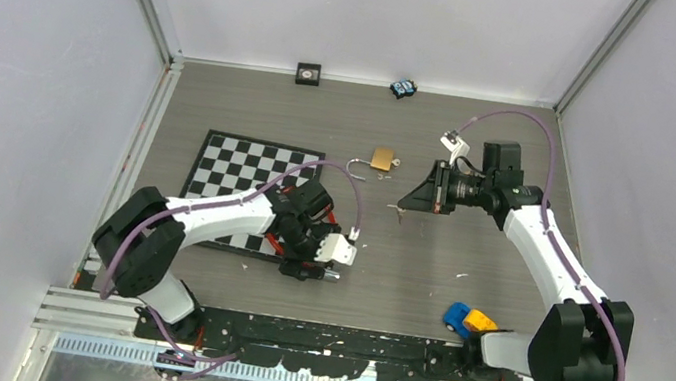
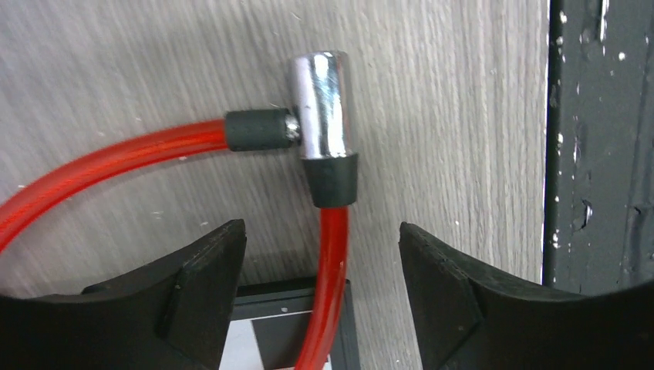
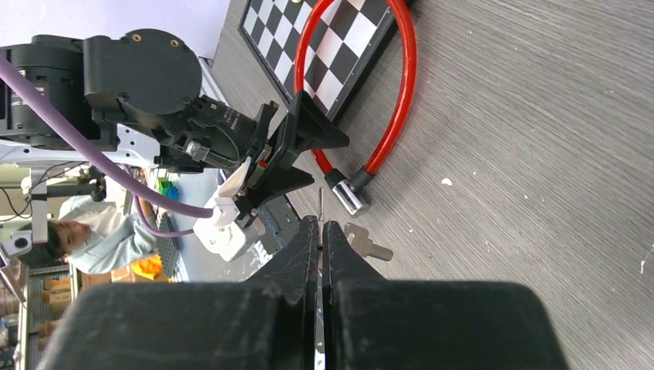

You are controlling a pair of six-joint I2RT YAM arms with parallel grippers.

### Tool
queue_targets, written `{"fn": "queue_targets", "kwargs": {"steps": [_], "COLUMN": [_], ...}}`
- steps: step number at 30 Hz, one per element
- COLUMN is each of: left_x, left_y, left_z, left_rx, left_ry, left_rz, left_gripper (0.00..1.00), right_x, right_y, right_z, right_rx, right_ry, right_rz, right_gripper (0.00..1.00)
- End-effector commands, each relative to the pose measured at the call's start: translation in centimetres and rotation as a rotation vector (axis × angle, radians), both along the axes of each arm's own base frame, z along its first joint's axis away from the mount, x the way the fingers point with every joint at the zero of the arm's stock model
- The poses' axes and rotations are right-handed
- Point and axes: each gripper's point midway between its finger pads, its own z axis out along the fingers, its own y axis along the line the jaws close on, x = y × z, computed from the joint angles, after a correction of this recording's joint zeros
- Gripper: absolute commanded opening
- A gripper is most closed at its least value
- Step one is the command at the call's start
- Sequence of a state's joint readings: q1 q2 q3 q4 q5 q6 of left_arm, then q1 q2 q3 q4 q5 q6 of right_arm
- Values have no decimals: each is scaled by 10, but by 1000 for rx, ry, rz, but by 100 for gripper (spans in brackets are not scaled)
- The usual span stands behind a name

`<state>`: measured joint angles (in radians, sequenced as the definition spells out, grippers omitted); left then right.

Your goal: Unlock with the key

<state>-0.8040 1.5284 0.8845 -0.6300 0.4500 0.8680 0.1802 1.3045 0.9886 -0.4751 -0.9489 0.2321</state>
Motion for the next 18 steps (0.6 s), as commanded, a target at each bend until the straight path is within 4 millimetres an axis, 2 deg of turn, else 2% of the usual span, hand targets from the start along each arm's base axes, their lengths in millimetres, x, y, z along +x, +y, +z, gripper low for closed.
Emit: {"fn": "queue_targets", "kwargs": {"steps": [1, 11, 18], "left_x": [13, 1, 0], "left_y": [-18, -28, -29], "left_z": [16, 4, -6], "left_rx": [-7, 69, 114], "left_ry": [7, 63, 78], "left_rz": [58, 88, 123], "left_gripper": [76, 74, 66], "right_x": [0, 2, 3], "right_y": [-5, -14, -15], "right_z": [14, 14, 14], "right_rx": [41, 50, 54], "right_ry": [-62, -61, -60], "right_rz": [10, -15, -20], "right_gripper": [1, 1, 1]}}
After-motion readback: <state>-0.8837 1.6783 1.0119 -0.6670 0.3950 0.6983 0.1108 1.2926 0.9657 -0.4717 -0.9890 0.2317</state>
